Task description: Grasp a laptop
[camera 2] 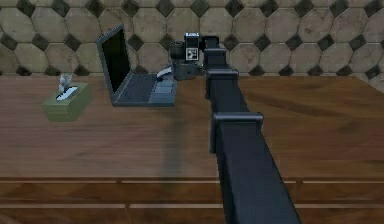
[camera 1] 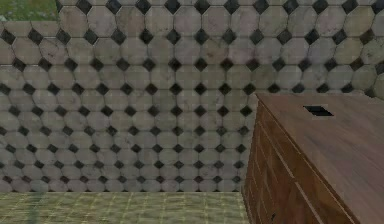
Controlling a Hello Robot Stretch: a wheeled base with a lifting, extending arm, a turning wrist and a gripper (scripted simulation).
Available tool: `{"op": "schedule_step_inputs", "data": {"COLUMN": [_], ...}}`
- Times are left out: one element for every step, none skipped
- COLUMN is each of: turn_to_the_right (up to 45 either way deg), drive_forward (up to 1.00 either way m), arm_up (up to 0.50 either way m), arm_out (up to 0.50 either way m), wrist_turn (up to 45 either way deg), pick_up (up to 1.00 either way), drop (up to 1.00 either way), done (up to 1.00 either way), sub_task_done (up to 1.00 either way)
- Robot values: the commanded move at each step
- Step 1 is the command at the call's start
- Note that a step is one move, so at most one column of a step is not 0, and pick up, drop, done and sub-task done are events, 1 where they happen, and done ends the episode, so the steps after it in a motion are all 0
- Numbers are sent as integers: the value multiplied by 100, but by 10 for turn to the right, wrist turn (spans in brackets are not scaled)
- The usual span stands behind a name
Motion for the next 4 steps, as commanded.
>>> {"op": "schedule_step_inputs", "data": {"turn_to_the_right": [0, 0, 0, 0], "drive_forward": [0, 0, 0, 0], "arm_up": [-12, 0, 10, 0], "arm_out": [0, 0, 0, 0], "wrist_turn": [0, 0, 0, 0], "pick_up": [0, 100, 0, 0], "drop": [0, 0, 0, 0], "done": [0, 0, 0, 100], "sub_task_done": [0, 0, 0, 0]}}
